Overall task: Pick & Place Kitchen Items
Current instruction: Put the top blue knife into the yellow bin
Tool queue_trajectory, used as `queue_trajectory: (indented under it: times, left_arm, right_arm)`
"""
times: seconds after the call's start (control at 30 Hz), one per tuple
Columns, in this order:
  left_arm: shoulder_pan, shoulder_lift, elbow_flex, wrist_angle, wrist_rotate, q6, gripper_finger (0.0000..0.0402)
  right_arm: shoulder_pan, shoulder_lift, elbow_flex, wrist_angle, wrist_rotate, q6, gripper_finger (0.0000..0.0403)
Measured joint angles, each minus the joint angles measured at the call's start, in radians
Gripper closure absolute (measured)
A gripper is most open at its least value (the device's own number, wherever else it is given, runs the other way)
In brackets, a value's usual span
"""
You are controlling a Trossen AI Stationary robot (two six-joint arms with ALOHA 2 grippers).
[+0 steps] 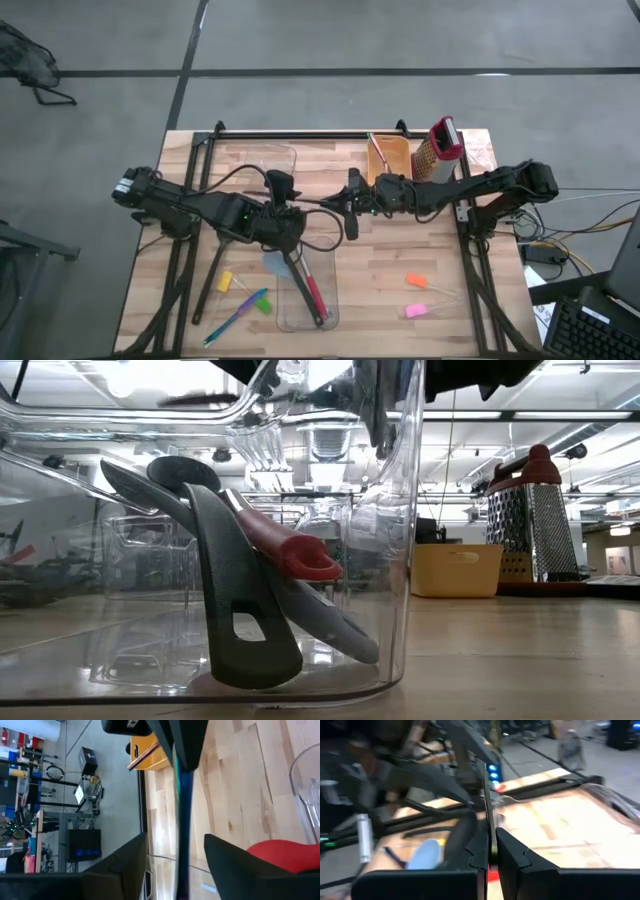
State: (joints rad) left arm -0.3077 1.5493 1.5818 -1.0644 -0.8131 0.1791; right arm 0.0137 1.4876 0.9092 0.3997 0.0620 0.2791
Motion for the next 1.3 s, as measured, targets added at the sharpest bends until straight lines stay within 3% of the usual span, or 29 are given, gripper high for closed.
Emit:
queue_trajectory:
  times: [0.17, 0.47, 0.73, 0.97, 1.1, 1.3]
  left_arm:
    - [0.0, -0.018, 0.0, 0.0, 0.0, -0.04, 0.0187]
    - [0.0, -0.032, -0.019, 0.008, 0.0, -0.114, 0.0188]
    - [-0.002, -0.033, -0.102, 0.01, 0.0, -0.155, 0.0188]
    - [-0.002, -0.038, -0.14, 0.017, -0.001, -0.168, 0.0188]
    - [-0.002, -0.047, -0.146, 0.02, -0.001, -0.167, 0.0188]
    - [-0.002, -0.055, -0.147, 0.021, 0.0, -0.175, 0.0189]
  right_arm:
    - [0.0, -0.022, 0.0, -0.085, 0.139, -0.018, 0.0391]
    - [0.0, -0.131, -0.001, -0.372, 0.529, -0.02, 0.039]
    - [0.002, -0.198, -0.016, -0.663, 0.816, 0.131, 0.039]
    - [0.001, -0.199, -0.065, -0.853, 0.924, 0.313, 0.039]
    - [-0.006, -0.192, -0.094, -0.875, 0.996, 0.354, 0.039]
    - [-0.06, -0.173, -0.128, -0.874, 1.011, 0.373, 0.039]
